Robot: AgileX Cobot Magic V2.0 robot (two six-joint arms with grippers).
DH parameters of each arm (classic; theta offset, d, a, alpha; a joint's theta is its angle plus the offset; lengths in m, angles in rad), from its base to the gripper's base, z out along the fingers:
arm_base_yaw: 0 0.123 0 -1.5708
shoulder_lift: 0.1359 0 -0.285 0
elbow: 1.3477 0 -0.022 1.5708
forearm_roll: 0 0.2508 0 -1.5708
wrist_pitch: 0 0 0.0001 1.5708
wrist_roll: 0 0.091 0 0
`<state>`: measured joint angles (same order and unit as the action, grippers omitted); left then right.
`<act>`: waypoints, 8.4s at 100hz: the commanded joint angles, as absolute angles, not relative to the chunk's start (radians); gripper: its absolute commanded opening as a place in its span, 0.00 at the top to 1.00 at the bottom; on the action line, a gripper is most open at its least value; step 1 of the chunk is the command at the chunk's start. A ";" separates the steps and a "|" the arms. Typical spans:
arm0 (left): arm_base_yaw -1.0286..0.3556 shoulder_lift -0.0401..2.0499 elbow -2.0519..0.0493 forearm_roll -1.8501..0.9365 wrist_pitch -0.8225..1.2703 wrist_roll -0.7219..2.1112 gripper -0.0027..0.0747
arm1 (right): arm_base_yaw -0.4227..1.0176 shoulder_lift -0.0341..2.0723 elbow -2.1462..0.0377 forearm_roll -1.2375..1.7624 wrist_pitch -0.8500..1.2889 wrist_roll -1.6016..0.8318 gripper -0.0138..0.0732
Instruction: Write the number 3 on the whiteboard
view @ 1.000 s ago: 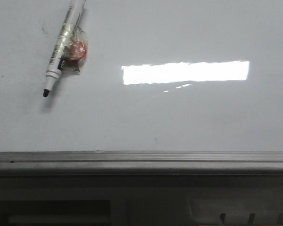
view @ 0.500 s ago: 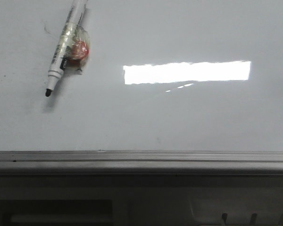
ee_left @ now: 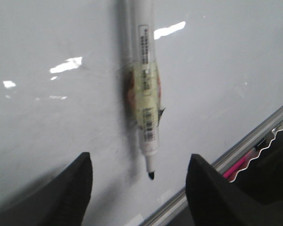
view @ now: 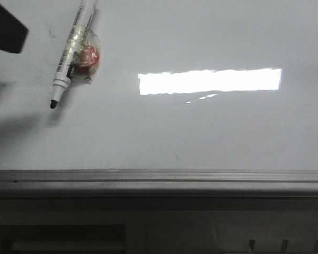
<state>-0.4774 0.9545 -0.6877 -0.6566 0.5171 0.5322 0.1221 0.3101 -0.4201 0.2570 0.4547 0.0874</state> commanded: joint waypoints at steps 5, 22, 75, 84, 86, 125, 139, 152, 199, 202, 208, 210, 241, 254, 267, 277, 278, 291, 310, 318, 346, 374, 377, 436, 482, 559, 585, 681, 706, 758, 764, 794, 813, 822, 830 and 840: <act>-0.543 1.033 -0.734 -0.686 0.378 0.513 0.46 | 0.117 0.333 -0.453 0.254 0.386 0.073 0.30; -0.552 1.120 -0.734 -0.688 0.312 0.483 0.52 | 0.117 0.333 -0.453 0.254 0.386 0.073 0.30; -0.577 1.101 -0.818 -0.677 0.495 0.762 0.99 | 0.179 0.381 -0.686 0.524 0.551 -0.520 0.30; -0.638 1.052 -0.876 -0.674 0.649 1.069 0.99 | 0.227 0.478 -0.778 0.694 0.700 -0.757 0.30; -0.654 1.041 -0.881 -0.672 0.671 1.129 0.99 | 0.242 0.504 -0.795 0.722 0.727 -0.796 0.30; -0.756 0.969 -0.899 -0.668 0.626 1.332 0.99 | 0.626 0.840 -0.896 0.768 0.650 -0.940 0.30; -0.756 0.969 -0.899 -0.670 0.633 1.332 0.99 | 0.714 0.904 -0.924 0.768 0.516 -0.940 0.30; -0.756 0.969 -0.899 -0.670 0.633 1.332 0.99 | 0.781 0.975 -0.973 0.770 0.532 -0.940 0.30; -0.756 0.969 -0.899 -0.681 0.629 1.238 0.88 | 0.817 1.089 -1.005 0.790 0.561 -0.940 0.91; -0.756 0.969 -0.899 -0.683 0.629 1.223 0.81 | 0.817 1.089 -1.005 0.790 0.557 -0.940 0.91; -0.756 0.960 -0.899 -0.701 0.627 1.187 0.62 | 0.817 1.089 -1.005 0.790 0.555 -0.940 0.91; -0.756 0.957 -0.899 -0.705 0.627 1.174 0.54 | 0.817 1.089 -1.005 0.790 0.552 -0.940 0.91; -0.732 0.712 -0.890 -0.656 0.612 0.975 0.40 | 0.813 1.089 -1.005 0.790 0.477 -0.940 0.91; -0.695 0.527 -0.851 -0.496 0.608 0.724 0.71 | 0.813 1.089 -1.005 0.776 0.405 -0.940 0.91; -0.664 0.353 -0.776 -0.358 0.610 0.567 0.99 | 0.811 1.112 -1.005 0.749 0.306 -0.940 0.91; -0.648 0.243 -0.717 -0.338 0.603 0.512 0.99 | 0.784 1.142 -1.005 0.748 0.294 -0.940 0.91; -0.646 0.237 -0.711 -0.338 0.603 0.508 0.99 | 0.778 1.147 -1.005 0.748 0.294 -0.940 0.91; -0.640 0.153 -0.669 -0.338 0.605 0.453 0.99 | 0.708 1.190 -1.005 0.748 0.307 -0.940 0.91; -0.640 0.132 -0.654 -0.342 0.605 0.431 0.99 | 0.614 1.218 -1.005 0.748 0.335 -0.940 0.91; -0.640 0.132 -0.654 -0.342 0.603 0.431 0.99 | 0.578 1.219 -0.999 0.748 0.342 -0.940 0.91; -0.640 0.132 -0.654 -0.342 0.603 0.431 0.99 | 0.469 1.193 -0.969 0.740 0.485 -0.934 0.89; -0.640 0.132 -0.654 -0.342 0.605 0.431 0.99 | 0.523 1.188 -0.868 0.761 0.438 -0.902 0.89; -0.640 0.132 -0.654 -0.342 0.605 0.431 0.99 | 0.535 1.200 -0.867 0.761 0.422 -0.902 0.89; -0.640 0.132 -0.649 -0.342 0.603 0.431 0.99 | 0.387 1.097 -0.818 0.746 0.509 -0.893 0.89; -0.640 0.132 -0.649 -0.342 0.603 0.431 0.99 | 0.663 1.298 -0.779 0.854 0.290 -0.889 0.89; -0.640 0.573 -0.826 -0.698 0.806 0.779 0.39 | 0.791 1.148 -1.324 0.623 0.999 -0.946 0.89; -0.640 0.798 -0.921 -0.806 0.961 0.856 0.48 | 0.949 1.158 -1.324 0.507 0.895 -0.948 0.89; -0.640 0.826 -0.872 -0.763 0.788 0.702 0.99 | 0.769 1.063 -1.324 0.383 0.871 -0.596 0.21; -0.640 0.795 -0.648 -0.768 0.336 0.487 0.99 | 0.573 0.911 -1.283 0.378 0.874 -0.578 0.92; -0.640 1.002 -0.569 -0.790 0.000 0.487 0.99 | 0.550 0.792 -1.049 0.433 0.765 -0.562 0.91; -0.640 1.028 -0.569 -0.790 0.000 0.487 0.99 | 0.550 0.792 -1.049 0.451 0.765 -0.562 0.91; -0.640 1.067 -0.569 -0.791 -0.025 0.487 0.71 | 0.550 0.792 -1.049 0.489 0.787 -0.562 0.91; -0.640 1.080 -0.569 -0.791 -0.071 0.487 0.38 | 0.550 0.792 -1.049 0.495 0.788 -0.562 0.91; -0.640 1.083 -0.569 -0.791 -0.071 0.487 0.37 | 0.550 0.792 -1.049 0.495 0.788 -0.562 0.91; -0.640 1.083 -0.569 -0.791 -0.071 0.487 0.36 | 0.550 0.791 -1.049 0.495 0.788 -0.562 0.91; -0.640 1.060 -0.576 -0.791 -0.071 0.487 0.36 | 0.550 0.781 -1.049 0.493 0.788 -0.562 0.91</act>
<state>-0.6461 1.0687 -0.5518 -0.7849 0.0213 0.4957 0.5555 0.7976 -1.0253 0.4671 0.8440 -0.5665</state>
